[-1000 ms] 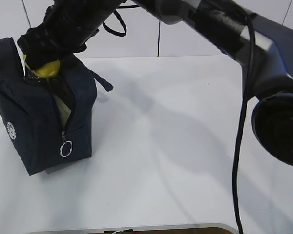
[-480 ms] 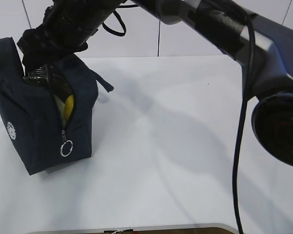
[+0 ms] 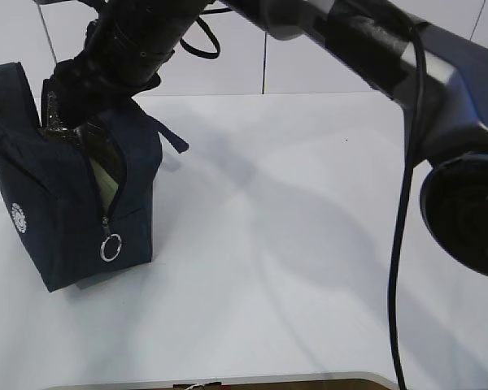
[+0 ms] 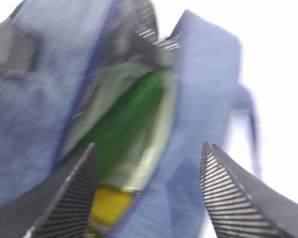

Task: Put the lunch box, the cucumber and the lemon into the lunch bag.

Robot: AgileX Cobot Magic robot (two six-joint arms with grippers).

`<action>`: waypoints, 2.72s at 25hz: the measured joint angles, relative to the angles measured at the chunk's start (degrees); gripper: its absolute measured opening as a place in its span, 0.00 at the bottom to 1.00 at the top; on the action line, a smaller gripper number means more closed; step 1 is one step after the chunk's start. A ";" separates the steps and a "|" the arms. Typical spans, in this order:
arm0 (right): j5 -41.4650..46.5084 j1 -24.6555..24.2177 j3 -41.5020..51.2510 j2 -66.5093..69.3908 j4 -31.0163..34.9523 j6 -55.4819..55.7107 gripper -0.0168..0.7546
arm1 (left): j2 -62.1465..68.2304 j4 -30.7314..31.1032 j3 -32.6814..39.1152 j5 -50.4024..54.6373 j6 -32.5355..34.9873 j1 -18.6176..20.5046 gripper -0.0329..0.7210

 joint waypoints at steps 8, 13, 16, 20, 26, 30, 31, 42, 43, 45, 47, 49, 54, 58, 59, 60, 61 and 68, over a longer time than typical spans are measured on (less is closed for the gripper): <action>1.81 -0.18 -4.52 -0.61 -5.68 3.87 0.69 | 0.00 0.00 0.00 0.00 0.10 0.00 0.03; 4.41 -0.93 -5.35 -0.74 -11.55 11.41 0.69 | 0.00 0.00 0.00 0.00 0.10 0.00 0.03; 5.27 -1.85 -5.35 -0.74 -11.69 14.42 0.69 | 0.00 0.00 0.00 0.00 0.10 0.00 0.03; 5.43 -3.42 -5.35 -0.74 -9.99 15.76 0.69 | 0.00 0.00 0.00 0.00 0.10 0.00 0.03; 5.43 -4.50 -5.35 -0.74 -5.37 16.11 0.60 | 0.00 0.00 0.00 0.00 0.22 0.00 0.03; 5.03 -4.50 -5.35 -0.74 -3.03 16.11 0.56 | 0.00 0.00 0.00 0.00 0.22 0.00 0.03; 4.70 -4.50 -5.35 -0.74 -2.44 16.11 0.56 | 0.00 0.00 0.00 0.00 0.22 0.00 0.03; 3.44 -4.50 -5.44 2.81 2.18 16.11 0.56 | 0.00 0.00 0.00 0.00 0.22 0.00 0.03; 3.44 -4.50 -5.44 3.04 2.27 16.11 0.56 | 0.00 0.00 0.00 -0.11 0.22 0.00 0.03; 3.40 -4.50 -5.44 3.04 2.27 16.11 0.55 | 0.00 0.00 0.00 -0.11 0.22 0.00 0.03; 3.18 -4.50 -5.44 3.04 2.41 16.11 0.55 | 0.00 0.00 0.00 -0.11 0.22 0.00 0.03; 2.93 -4.50 -5.44 3.04 2.41 16.11 0.55 | 0.00 0.00 0.00 -0.11 0.22 0.00 0.03; 1.61 -4.50 -5.44 3.13 2.44 16.11 0.50 | 0.00 0.00 0.00 -0.11 0.22 0.00 0.03; 1.58 -4.50 -5.44 3.25 2.44 16.11 0.32 | 0.00 0.00 0.00 -0.21 0.22 0.00 0.03; 1.54 -4.50 -5.44 3.35 2.44 16.11 0.28 | 0.00 0.00 0.00 -0.21 0.22 0.00 0.03; 1.43 -4.50 -5.44 3.35 2.44 16.11 0.25 | 0.00 0.00 0.00 -0.21 0.22 0.00 0.03; 1.44 -4.50 -5.44 3.35 2.44 16.11 0.22 | 0.00 0.00 0.00 -0.31 0.22 0.00 0.03; 0.96 -4.50 -5.44 3.68 2.11 15.06 0.05 | 0.00 0.00 0.00 -0.31 0.22 0.00 0.03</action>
